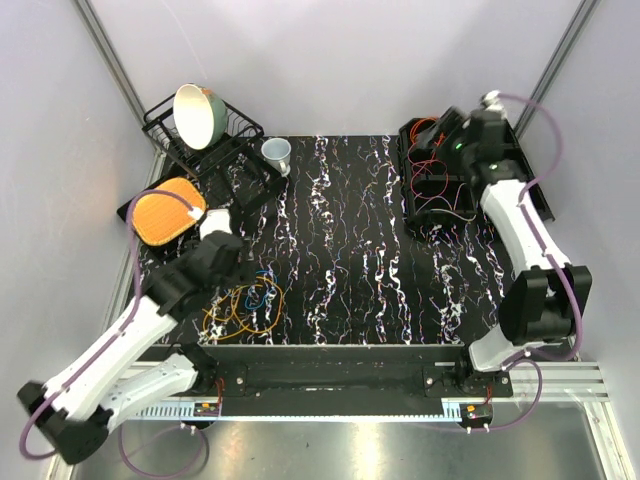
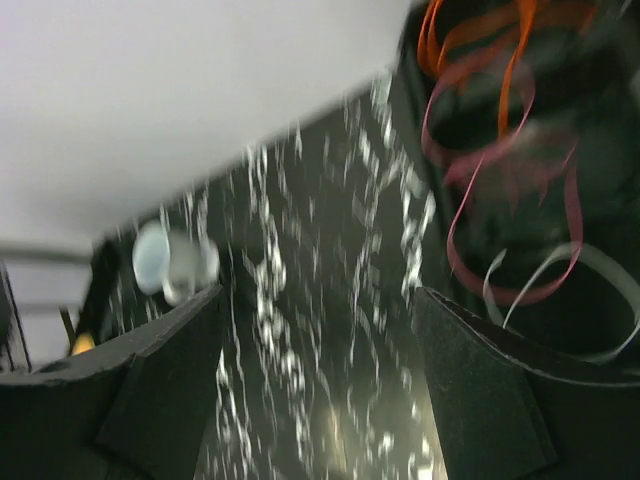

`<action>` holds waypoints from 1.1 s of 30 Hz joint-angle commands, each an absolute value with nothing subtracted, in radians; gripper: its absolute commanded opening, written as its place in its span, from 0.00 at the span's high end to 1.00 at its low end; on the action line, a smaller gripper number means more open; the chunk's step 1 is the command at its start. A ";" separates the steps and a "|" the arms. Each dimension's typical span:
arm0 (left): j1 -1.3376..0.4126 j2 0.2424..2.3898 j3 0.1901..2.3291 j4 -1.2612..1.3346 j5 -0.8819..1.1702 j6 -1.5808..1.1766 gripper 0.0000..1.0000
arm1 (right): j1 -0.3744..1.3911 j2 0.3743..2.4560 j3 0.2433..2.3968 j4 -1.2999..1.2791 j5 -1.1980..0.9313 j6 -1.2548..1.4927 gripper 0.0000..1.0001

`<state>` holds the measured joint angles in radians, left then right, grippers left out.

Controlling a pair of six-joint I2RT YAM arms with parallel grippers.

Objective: Untangle the cables

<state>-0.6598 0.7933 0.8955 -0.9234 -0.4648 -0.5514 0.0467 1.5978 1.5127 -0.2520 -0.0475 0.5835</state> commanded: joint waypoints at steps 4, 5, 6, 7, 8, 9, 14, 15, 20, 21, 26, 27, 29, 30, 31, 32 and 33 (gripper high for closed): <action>-0.650 0.953 0.864 -0.946 -0.564 -0.820 0.17 | 0.164 1.419 1.240 -0.347 -0.127 0.650 0.20; -0.637 0.960 0.839 -0.948 -0.571 -0.842 0.19 | 0.169 1.401 1.198 -0.348 -0.139 0.656 0.19; -0.629 0.968 0.825 -0.951 -0.575 -0.889 0.21 | 0.173 1.385 1.180 -0.347 -0.149 0.663 0.19; -0.620 0.974 0.812 -0.950 -0.572 -0.908 0.23 | 0.178 1.353 1.163 -0.348 -0.156 0.666 0.20; -0.608 0.976 0.780 -0.950 -0.569 -0.926 0.25 | 0.178 1.338 1.134 -0.351 -0.167 0.667 0.19; -0.606 0.976 0.761 -0.942 -0.566 -0.961 0.25 | 0.178 1.324 1.121 -0.351 -0.172 0.667 0.20; -0.574 0.962 0.645 -0.879 -0.532 -1.023 0.26 | 0.178 1.253 1.065 -0.365 -0.183 0.657 0.19; -0.571 0.960 0.632 -0.868 -0.531 -1.043 0.26 | 0.178 1.249 1.062 -0.370 -0.183 0.654 0.19; -0.551 0.943 0.560 -0.793 -0.511 -1.040 0.27 | 0.178 1.236 1.051 -0.373 -0.195 0.650 0.19; -0.548 0.946 0.554 -0.775 -0.511 -1.040 0.28 | 0.178 1.238 1.049 -0.371 -0.193 0.649 0.19; -0.540 0.971 0.509 -0.695 -0.483 -1.019 0.37 | 0.178 1.235 1.049 -0.371 -0.193 0.649 0.19; -0.540 0.979 0.506 -0.669 -0.480 -1.009 0.38 | 0.178 1.236 1.052 -0.371 -0.193 0.649 0.19; -0.538 0.991 0.505 -0.646 -0.483 -1.000 0.46 | 0.176 1.238 1.054 -0.373 -0.195 0.649 0.19; -0.538 1.006 0.505 -0.625 -0.483 -0.988 0.50 | 0.178 1.236 1.054 -0.371 -0.195 0.649 0.19; -0.538 1.020 0.509 -0.615 -0.483 -0.983 0.55 | 0.178 1.235 1.055 -0.373 -0.193 0.647 0.19; -0.538 1.031 0.515 -0.608 -0.482 -0.979 0.71 | 0.178 1.233 1.055 -0.374 -0.193 0.647 0.19; -0.538 1.040 0.523 -0.591 -0.473 -0.967 0.78 | 0.178 1.230 1.055 -0.379 -0.192 0.644 0.19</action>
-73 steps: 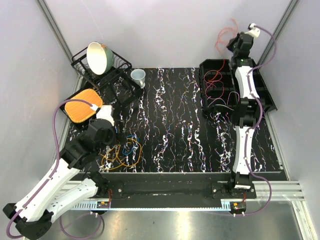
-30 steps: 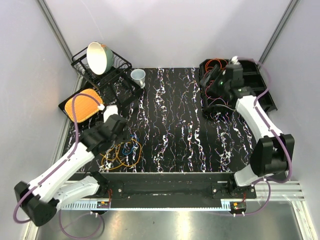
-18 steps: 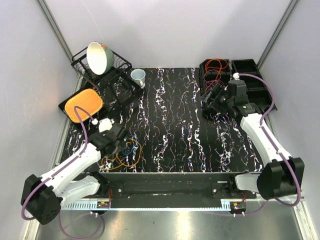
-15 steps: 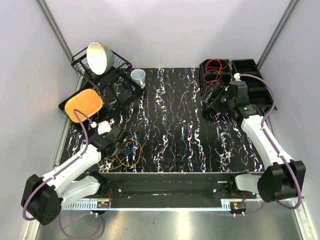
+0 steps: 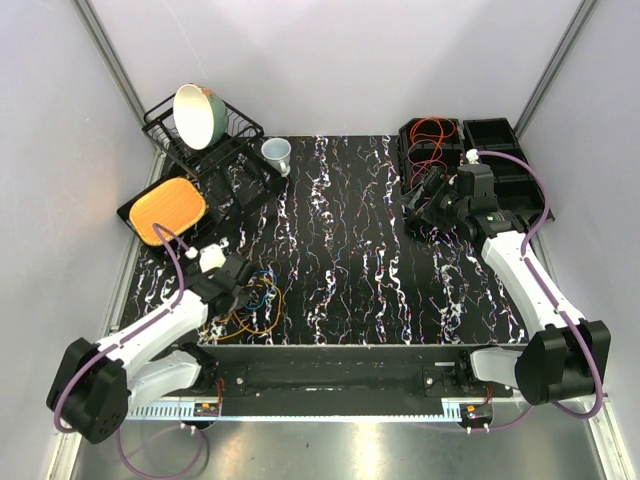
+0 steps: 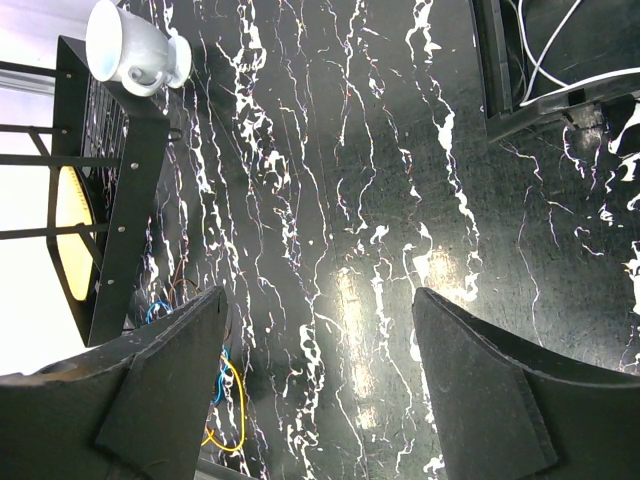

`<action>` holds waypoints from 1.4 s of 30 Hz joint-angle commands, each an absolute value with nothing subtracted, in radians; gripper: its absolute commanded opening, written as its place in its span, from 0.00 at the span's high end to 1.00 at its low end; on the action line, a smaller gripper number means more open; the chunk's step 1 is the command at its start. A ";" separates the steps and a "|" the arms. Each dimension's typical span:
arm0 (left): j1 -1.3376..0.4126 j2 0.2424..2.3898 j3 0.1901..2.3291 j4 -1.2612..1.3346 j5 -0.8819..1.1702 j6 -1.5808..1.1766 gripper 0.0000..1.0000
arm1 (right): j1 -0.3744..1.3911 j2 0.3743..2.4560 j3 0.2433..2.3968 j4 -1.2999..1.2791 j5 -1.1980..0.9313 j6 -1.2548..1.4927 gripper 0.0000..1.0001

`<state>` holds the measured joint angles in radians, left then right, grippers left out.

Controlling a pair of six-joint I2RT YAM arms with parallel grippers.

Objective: Untangle the cables

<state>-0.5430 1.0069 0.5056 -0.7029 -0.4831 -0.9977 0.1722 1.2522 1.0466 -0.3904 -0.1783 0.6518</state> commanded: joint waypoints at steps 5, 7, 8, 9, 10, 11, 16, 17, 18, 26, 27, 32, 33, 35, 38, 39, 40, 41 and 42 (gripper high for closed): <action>-0.549 1.129 0.604 -0.523 -0.405 -0.934 1.00 | 0.178 1.216 1.054 -0.388 -0.187 0.644 0.19; -0.613 1.158 0.713 -0.523 -0.396 -0.937 1.00 | 0.178 1.206 1.057 -0.391 -0.187 0.646 0.19; -0.647 1.201 0.766 -0.526 -0.399 -0.924 1.00 | 0.178 1.201 1.057 -0.393 -0.186 0.646 0.19; -0.681 1.225 0.828 -0.531 -0.399 -0.910 1.00 | 0.178 1.198 1.060 -0.393 -0.183 0.646 0.19; -0.746 1.261 0.965 -0.538 -0.402 -0.890 1.00 | 0.176 1.195 1.066 -0.394 -0.178 0.646 0.19; -0.776 1.320 1.035 -0.586 -0.413 -0.858 1.00 | 0.178 1.195 1.071 -0.397 -0.178 0.644 0.19; -0.824 1.342 1.178 -0.646 -0.388 -0.818 1.00 | 0.178 1.172 1.085 -0.429 -0.180 0.634 0.19; -0.822 1.319 1.157 -0.647 -0.390 -0.813 1.00 | 0.178 1.164 1.078 -0.437 -0.178 0.630 0.19; -0.821 1.283 1.134 -0.649 -0.388 -0.810 1.00 | 0.176 1.157 1.072 -0.437 -0.178 0.632 0.19; -0.743 1.169 0.876 -0.634 -0.335 -0.802 1.00 | 0.190 1.206 1.048 -0.420 -0.252 0.660 0.20; -0.724 1.170 0.849 -0.627 -0.303 -0.799 1.00 | 0.192 1.206 1.048 -0.419 -0.258 0.658 0.20; -0.719 1.227 0.853 -0.615 -0.239 -0.761 1.00 | 0.248 1.207 1.039 -0.423 -0.287 0.673 0.20; -0.719 1.235 0.883 -0.615 -0.215 -0.752 1.00 | 0.261 1.210 1.035 -0.425 -0.291 0.676 0.20; -0.719 1.241 0.931 -0.633 -0.193 -0.712 1.00 | 0.302 1.216 1.025 -0.428 -0.288 0.681 0.20; -0.719 1.229 1.054 -0.675 -0.196 -0.643 1.00 | 0.339 1.221 1.015 -0.431 -0.285 0.689 0.20; -0.719 1.224 1.102 -0.693 -0.227 -0.634 0.96 | 0.348 1.223 1.017 -0.430 -0.288 0.687 0.19; -0.719 1.218 1.118 -0.724 -0.245 -0.624 0.92 | 0.354 1.224 1.019 -0.431 -0.291 0.686 0.19; -0.718 1.203 1.120 -0.732 -0.282 -0.623 0.86 | 0.374 1.230 1.022 -0.433 -0.302 0.683 0.19; -0.718 1.190 1.102 -0.738 -0.302 -0.632 0.79 | 0.383 1.236 1.028 -0.431 -0.308 0.678 0.18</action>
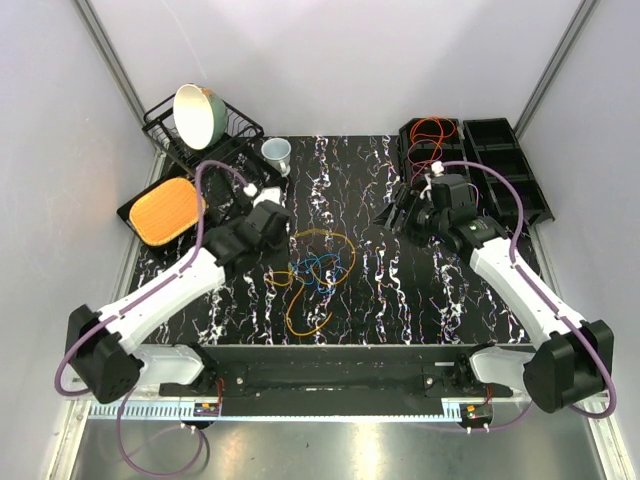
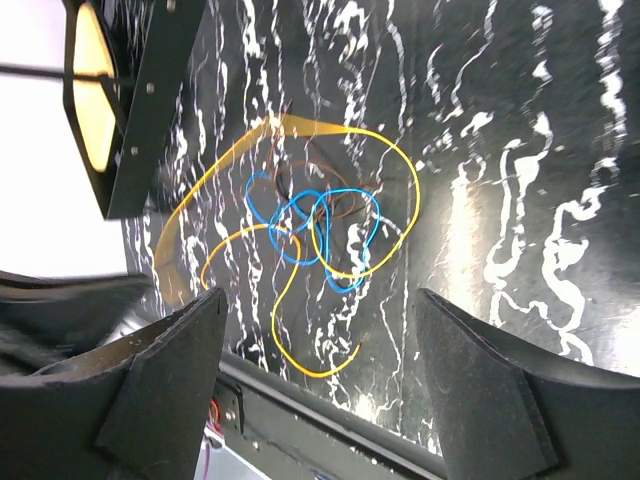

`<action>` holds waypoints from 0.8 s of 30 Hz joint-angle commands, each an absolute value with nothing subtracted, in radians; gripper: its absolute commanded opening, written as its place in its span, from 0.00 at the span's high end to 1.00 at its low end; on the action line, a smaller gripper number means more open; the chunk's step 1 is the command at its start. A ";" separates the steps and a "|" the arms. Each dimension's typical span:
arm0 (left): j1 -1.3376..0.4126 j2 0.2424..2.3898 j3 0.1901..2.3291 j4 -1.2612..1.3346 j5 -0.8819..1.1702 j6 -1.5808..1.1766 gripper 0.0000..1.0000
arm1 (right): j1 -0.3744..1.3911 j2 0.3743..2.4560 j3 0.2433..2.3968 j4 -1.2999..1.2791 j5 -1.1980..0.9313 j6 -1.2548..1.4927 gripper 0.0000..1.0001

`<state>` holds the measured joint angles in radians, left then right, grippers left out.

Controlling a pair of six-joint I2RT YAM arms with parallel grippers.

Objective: Untangle the cables

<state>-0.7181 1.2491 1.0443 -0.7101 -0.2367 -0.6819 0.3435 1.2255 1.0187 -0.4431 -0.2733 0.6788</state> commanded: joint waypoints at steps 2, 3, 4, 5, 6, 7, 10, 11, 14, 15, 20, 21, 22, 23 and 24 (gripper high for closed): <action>-0.707 1.175 0.995 -0.709 -0.284 -0.667 0.35 | 0.414 1.261 1.032 -0.431 -0.318 0.661 0.18; -0.686 1.177 0.952 -0.686 -0.246 -0.670 0.19 | 0.440 1.270 1.032 -0.433 -0.321 0.658 0.18; -0.672 1.186 0.912 -0.654 -0.206 -0.681 0.14 | 0.457 1.282 1.032 -0.431 -0.318 0.657 0.18; -0.663 1.199 0.853 -0.647 -0.154 -0.689 0.13 | 0.471 1.305 1.031 -0.433 -0.314 0.658 0.18; -0.658 1.210 0.836 -0.650 -0.146 -0.695 0.13 | 0.498 1.313 1.026 -0.431 -0.311 0.660 0.18; -0.657 1.206 0.822 -0.663 -0.144 -0.702 0.12 | 0.511 1.321 1.023 -0.431 -0.304 0.667 0.18; -0.657 1.125 0.795 -0.681 -0.182 -0.704 0.11 | 0.563 1.351 1.026 -0.419 -0.276 0.675 0.18; -0.655 1.106 0.793 -0.686 -0.217 -0.703 0.11 | 0.577 1.370 1.028 -0.413 -0.265 0.678 0.18; -0.638 1.068 0.790 -0.690 -0.245 -0.712 0.12 | 0.610 1.434 1.052 -0.405 -0.259 0.676 0.19; -0.634 1.069 0.790 -0.689 -0.245 -0.718 0.13 | 0.618 1.452 1.072 -0.402 -0.258 0.678 0.19; -0.620 1.028 0.787 -0.712 -0.227 -0.752 0.17 | 0.679 1.572 1.132 -0.365 -0.235 0.695 0.20; -0.617 1.014 0.798 -0.722 -0.227 -0.746 0.17 | 0.684 1.592 1.169 -0.364 -0.235 0.690 0.20; -0.612 1.005 0.813 -0.757 -0.224 -0.720 0.16 | 0.686 1.614 1.189 -0.364 -0.236 0.680 0.20; -0.609 0.997 0.857 -0.782 -0.227 -0.701 0.16 | 0.689 1.650 1.210 -0.364 -0.248 0.678 0.20; -0.603 0.991 0.880 -0.808 -0.239 -0.681 0.16 | 0.690 1.667 1.250 -0.364 -0.259 0.675 0.20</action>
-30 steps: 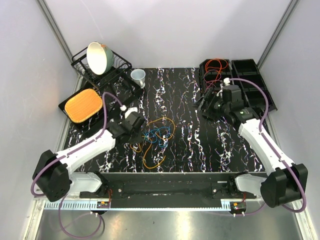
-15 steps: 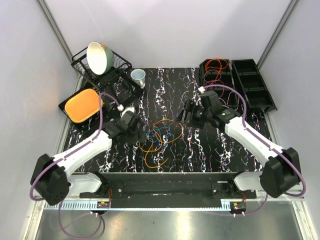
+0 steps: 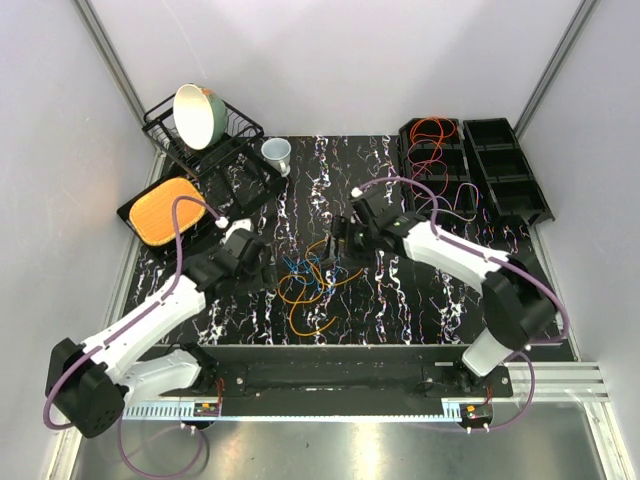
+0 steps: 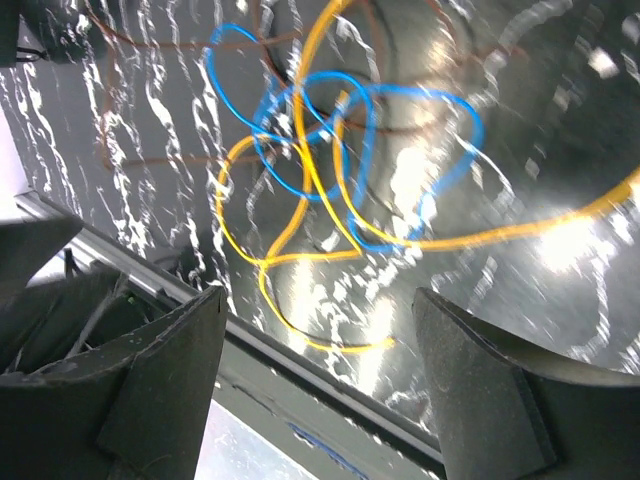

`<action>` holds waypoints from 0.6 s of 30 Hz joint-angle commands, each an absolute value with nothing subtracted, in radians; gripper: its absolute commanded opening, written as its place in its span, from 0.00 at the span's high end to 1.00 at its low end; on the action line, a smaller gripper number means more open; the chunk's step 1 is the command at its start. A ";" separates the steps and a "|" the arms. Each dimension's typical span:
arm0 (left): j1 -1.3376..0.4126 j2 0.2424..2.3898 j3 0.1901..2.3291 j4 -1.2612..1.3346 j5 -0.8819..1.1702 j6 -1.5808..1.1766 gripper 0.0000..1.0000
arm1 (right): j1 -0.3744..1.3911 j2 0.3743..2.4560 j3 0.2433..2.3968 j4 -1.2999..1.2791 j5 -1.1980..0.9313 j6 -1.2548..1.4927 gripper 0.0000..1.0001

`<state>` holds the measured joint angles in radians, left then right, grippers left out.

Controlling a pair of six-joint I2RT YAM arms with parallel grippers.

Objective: Untangle the cables

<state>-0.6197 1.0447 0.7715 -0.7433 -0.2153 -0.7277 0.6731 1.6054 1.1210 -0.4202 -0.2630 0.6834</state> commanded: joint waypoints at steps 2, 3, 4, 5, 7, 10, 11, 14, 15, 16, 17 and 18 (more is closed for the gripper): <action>-0.597 0.991 0.949 -0.896 -0.296 -0.631 0.15 | 0.692 1.713 1.293 -0.359 -0.285 0.670 0.20; -0.595 0.982 0.965 -0.917 -0.314 -0.614 0.15 | 0.695 1.729 1.333 -0.356 -0.293 0.672 0.20; -0.594 0.974 0.976 -0.948 -0.331 -0.579 0.15 | 0.695 1.744 1.353 -0.344 -0.304 0.681 0.20; -0.594 0.965 0.986 -0.957 -0.368 -0.563 0.15 | 0.693 1.776 1.371 -0.333 -0.334 0.689 0.20; -0.594 0.927 0.973 -0.968 -0.414 -0.526 0.14 | 0.695 1.821 1.417 -0.299 -0.360 0.718 0.20; -0.592 0.888 0.946 -0.946 -0.476 -0.526 0.14 | 0.706 1.865 1.443 -0.247 -0.367 0.756 0.21; -0.592 0.884 0.948 -0.942 -0.450 -0.523 0.14 | 0.707 1.876 1.456 -0.238 -0.362 0.762 0.21; -0.592 0.870 0.937 -0.923 -0.462 -0.520 0.14 | 0.719 1.930 1.491 -0.224 -0.357 0.785 0.24; -0.591 0.870 0.939 -0.922 -0.462 -0.517 0.14 | 0.721 1.942 1.500 -0.222 -0.356 0.793 0.25; -0.591 0.868 0.936 -0.919 -0.457 -0.517 0.14 | 0.730 1.966 1.511 -0.221 -0.356 0.793 0.26; -0.591 0.868 0.933 -0.914 -0.451 -0.515 0.14 | 0.735 1.980 1.534 -0.221 -0.357 0.795 0.29; -0.589 0.870 0.933 -0.911 -0.448 -0.509 0.14 | 0.738 1.991 1.545 -0.219 -0.359 0.796 0.33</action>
<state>-0.5949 0.8776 0.9413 -0.9421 -0.4194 -0.5415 0.7094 1.9469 1.4662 -0.2665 -0.3416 0.7658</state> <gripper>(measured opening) 0.856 0.719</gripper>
